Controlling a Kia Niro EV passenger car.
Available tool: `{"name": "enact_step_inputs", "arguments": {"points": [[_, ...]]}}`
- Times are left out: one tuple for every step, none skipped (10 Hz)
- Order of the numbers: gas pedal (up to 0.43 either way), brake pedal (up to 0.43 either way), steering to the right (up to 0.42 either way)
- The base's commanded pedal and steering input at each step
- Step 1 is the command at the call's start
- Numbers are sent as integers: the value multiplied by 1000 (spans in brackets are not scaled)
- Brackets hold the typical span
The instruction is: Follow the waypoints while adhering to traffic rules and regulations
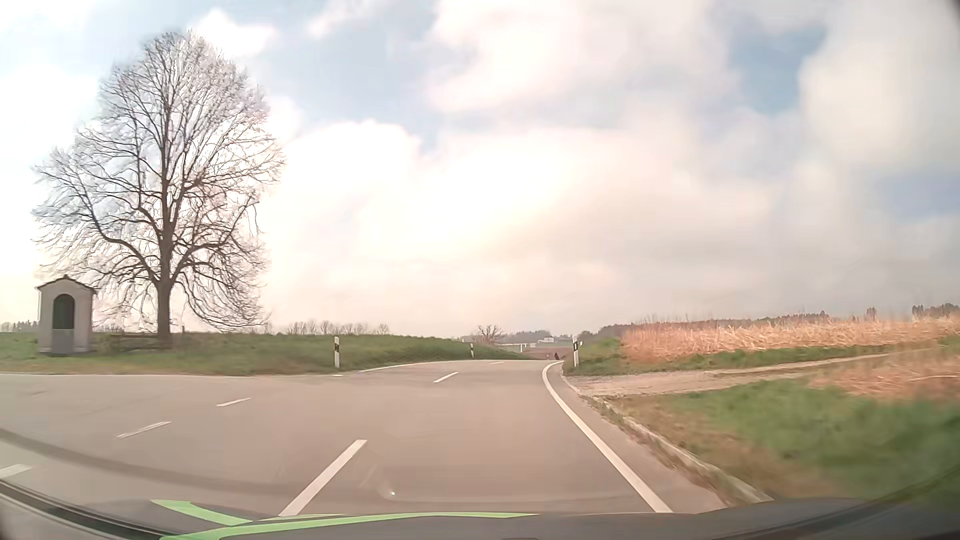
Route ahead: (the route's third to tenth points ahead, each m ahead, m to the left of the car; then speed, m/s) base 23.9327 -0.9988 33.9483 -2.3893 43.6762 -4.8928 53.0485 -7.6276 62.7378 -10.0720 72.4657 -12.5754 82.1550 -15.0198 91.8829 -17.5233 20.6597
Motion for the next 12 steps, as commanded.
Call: {"name": "enact_step_inputs", "arguments": {"points": [[0,134,27],[0,128,31],[0,79,36],[0,18,39],[0,6,40],[0,0,40],[0,0,40],[0,0,40],[39,0,40],[98,0,40],[110,0,40],[150,0,39]]}}
